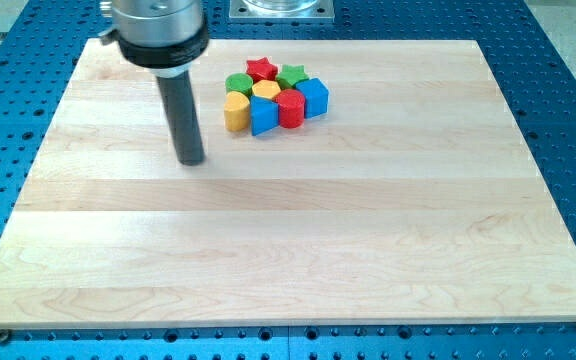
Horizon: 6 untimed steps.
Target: Place the green circle vertically below the red star
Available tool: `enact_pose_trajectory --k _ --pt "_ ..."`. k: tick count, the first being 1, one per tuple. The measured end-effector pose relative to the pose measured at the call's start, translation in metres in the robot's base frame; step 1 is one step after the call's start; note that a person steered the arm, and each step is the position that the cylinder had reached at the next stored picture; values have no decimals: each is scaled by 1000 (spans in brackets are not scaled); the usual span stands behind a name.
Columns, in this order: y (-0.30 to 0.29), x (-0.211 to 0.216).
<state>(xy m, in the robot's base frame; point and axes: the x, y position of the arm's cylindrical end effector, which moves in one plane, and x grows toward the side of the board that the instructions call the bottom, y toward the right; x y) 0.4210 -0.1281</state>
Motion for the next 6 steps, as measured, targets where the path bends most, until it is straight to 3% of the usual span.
enact_pose_trajectory --k 2,3,5,6 --pt "18 -109" --pt "67 -122" --pt "68 -124" --pt "32 -139"
